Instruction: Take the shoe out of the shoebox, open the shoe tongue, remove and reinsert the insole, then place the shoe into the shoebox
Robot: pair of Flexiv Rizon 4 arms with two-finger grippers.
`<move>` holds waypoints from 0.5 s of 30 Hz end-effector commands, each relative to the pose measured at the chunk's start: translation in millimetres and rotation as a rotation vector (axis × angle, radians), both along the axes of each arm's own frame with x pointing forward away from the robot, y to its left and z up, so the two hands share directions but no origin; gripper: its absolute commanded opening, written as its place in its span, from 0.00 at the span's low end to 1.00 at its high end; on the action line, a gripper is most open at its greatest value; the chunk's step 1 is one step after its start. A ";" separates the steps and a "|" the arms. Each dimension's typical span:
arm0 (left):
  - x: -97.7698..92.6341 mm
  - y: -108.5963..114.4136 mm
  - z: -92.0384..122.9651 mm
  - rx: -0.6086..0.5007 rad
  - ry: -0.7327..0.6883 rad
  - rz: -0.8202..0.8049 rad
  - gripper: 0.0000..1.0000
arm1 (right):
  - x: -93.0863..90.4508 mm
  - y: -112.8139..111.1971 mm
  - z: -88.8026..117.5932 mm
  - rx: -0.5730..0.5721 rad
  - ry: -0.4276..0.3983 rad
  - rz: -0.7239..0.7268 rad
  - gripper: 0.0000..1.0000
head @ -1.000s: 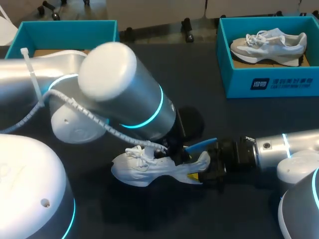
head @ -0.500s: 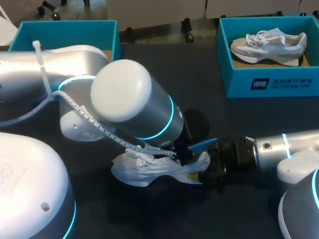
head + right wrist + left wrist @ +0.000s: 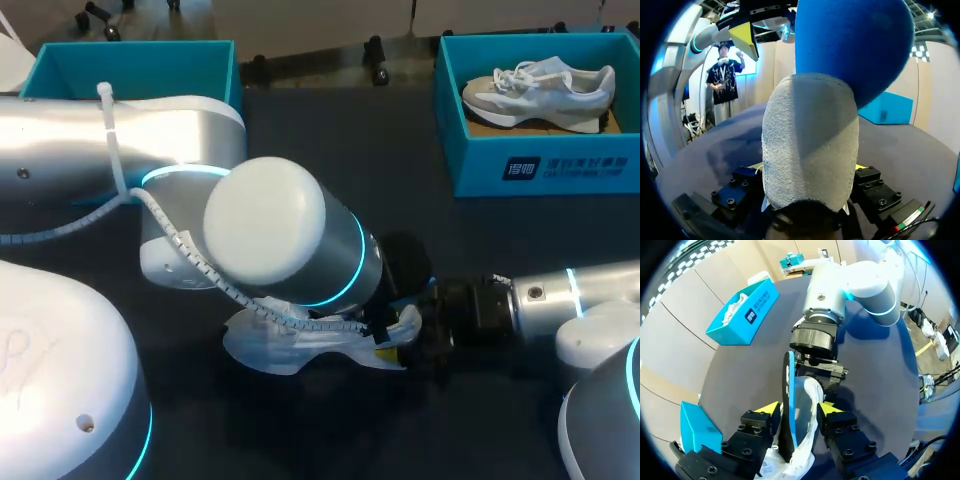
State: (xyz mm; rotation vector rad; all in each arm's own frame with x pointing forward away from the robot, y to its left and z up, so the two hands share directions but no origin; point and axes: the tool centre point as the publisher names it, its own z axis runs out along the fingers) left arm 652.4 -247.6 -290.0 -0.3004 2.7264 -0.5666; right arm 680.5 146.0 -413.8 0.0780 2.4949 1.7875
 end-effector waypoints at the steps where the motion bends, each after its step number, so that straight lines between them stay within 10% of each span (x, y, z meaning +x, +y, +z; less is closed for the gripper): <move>1: 3.4 -5.9 -5.2 0.005 -0.010 0.014 0.47 | -2.6 1.7 -0.7 -0.006 0.001 -0.001 0.00; 5: 4.5 -5.6 -5.7 -0.002 -0.005 0.016 0.38 | -2.6 1.7 -0.7 -0.006 0.001 -0.001 0.00; 9: 3.5 -4.0 -3.3 -0.013 -0.009 0.012 0.00 | -2.6 1.7 -0.7 -0.006 0.001 -0.001 0.00; 15: 3.2 -4.8 -0.8 -0.018 -0.015 0.011 0.00 | -2.6 1.7 -0.7 -0.006 0.001 -0.001 0.00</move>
